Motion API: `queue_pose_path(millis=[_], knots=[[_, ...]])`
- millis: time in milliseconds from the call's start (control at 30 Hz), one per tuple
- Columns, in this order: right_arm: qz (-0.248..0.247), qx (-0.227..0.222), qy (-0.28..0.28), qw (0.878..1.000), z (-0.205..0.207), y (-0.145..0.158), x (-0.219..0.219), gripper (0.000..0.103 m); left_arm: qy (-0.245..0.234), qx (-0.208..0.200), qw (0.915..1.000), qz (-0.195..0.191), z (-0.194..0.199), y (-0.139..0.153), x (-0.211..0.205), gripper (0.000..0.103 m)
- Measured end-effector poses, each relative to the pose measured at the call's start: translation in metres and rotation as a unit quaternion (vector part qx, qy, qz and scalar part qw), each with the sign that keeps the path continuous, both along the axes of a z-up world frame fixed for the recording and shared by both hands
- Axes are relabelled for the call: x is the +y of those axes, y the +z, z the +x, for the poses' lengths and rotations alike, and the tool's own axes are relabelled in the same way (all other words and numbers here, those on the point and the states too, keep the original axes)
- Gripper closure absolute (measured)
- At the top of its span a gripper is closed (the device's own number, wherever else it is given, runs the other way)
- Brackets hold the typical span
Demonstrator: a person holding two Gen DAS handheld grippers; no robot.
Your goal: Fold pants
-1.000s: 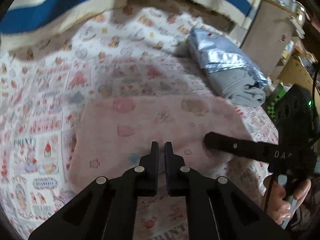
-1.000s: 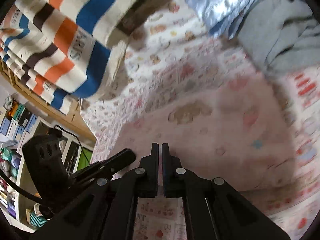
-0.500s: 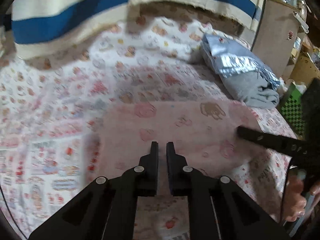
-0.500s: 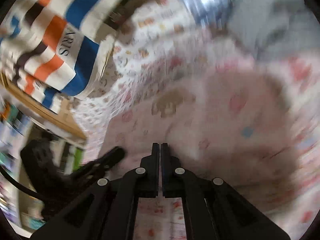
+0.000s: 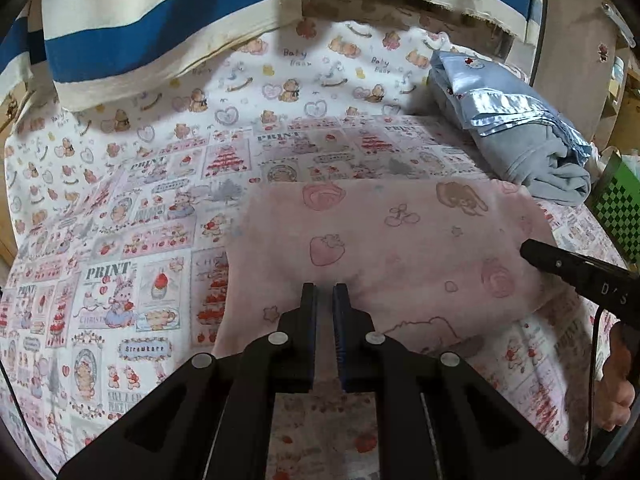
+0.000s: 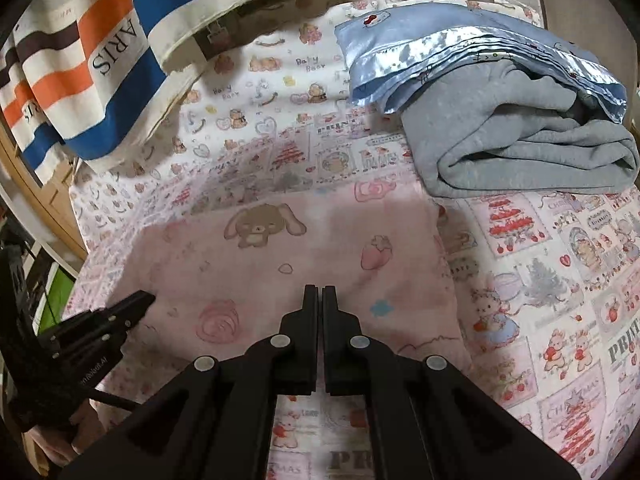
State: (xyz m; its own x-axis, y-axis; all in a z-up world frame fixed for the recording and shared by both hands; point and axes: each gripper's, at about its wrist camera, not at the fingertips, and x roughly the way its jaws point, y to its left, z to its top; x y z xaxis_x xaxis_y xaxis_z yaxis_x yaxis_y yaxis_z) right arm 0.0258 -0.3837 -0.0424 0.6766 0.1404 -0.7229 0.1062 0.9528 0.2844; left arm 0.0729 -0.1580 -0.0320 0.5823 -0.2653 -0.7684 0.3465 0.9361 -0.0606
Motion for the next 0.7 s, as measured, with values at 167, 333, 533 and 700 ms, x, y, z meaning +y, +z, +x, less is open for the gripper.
queue_pose_path(millis=[167,333,533,700], knots=[[-0.005,-0.043,-0.004,0.999,-0.009,0.015,-0.004,0.103,0.003,-0.027,0.9996,-0.003,-0.007,0.015,-0.001,0.093],[-0.049,-0.102,-0.007,0.994,-0.025,0.034,0.001,0.101,0.036,-0.098,0.9945,-0.007,-0.02,0.033,0.006,0.067],[-0.072,-0.141,-0.009,0.987,-0.037,0.043,0.0,0.1,0.067,-0.181,0.9805,-0.039,-0.036,0.049,0.019,0.028],[-0.079,-0.171,-0.024,0.982,-0.042,0.046,-0.006,0.072,0.068,-0.251,0.9645,-0.045,-0.05,0.058,0.022,0.0]])
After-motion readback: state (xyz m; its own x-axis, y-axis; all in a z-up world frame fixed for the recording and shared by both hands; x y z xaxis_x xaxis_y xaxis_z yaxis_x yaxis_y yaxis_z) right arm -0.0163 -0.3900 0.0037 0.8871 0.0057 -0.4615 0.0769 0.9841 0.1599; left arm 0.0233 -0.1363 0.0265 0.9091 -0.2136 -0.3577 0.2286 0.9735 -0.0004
